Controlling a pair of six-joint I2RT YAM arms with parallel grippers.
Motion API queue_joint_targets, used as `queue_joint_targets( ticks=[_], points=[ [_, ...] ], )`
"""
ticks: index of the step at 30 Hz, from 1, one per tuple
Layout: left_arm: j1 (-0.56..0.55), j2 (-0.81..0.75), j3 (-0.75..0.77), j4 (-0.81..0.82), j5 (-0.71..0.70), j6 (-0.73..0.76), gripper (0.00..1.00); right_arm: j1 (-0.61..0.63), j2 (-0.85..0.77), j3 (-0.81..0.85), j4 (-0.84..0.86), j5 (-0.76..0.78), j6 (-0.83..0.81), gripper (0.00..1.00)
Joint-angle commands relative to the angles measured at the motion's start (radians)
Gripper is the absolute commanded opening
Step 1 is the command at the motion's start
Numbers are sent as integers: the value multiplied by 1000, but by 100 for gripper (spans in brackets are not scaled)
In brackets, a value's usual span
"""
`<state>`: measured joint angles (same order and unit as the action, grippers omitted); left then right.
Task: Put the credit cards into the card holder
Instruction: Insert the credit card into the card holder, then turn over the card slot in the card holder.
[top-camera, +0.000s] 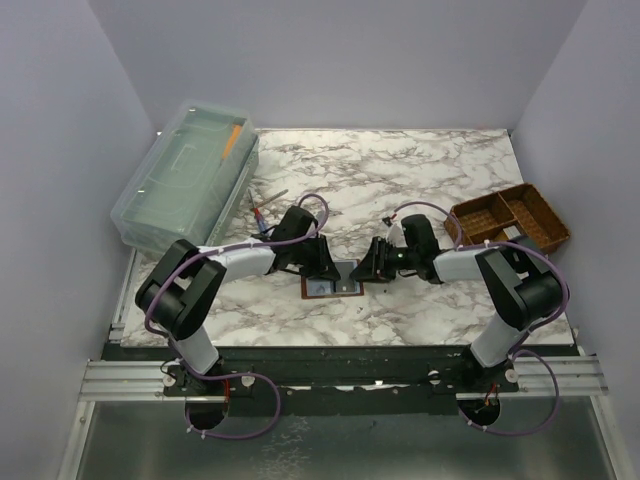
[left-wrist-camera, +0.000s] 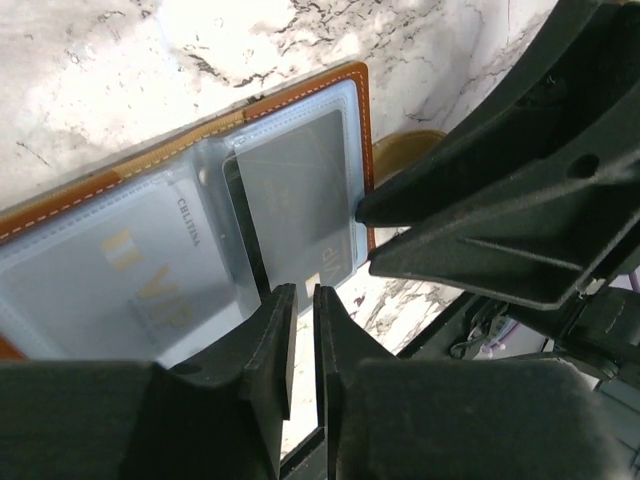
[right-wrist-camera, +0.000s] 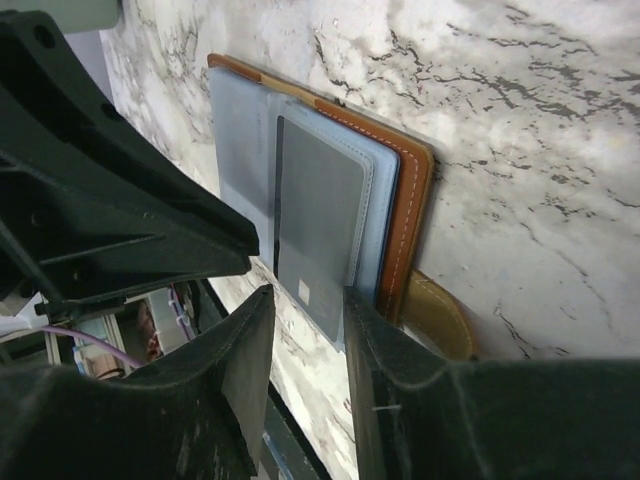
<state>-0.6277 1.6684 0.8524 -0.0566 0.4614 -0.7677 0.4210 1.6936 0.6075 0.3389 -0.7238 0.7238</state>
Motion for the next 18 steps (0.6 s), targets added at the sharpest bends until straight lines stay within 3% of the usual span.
queue_joint_targets(
  ticks=[1, 13, 18],
  points=[
    [3, 39, -26, 52, 4, -4, 16, 11, -4, -11, 2, 24, 10, 39],
    [25, 38, -113, 89, -30, -11, 16, 23, -10, -12, -5, 26, 4, 42],
    [25, 38, -116, 91, -25, -17, 15, 44, 4, 4, -2, 25, 14, 38]
  ],
)
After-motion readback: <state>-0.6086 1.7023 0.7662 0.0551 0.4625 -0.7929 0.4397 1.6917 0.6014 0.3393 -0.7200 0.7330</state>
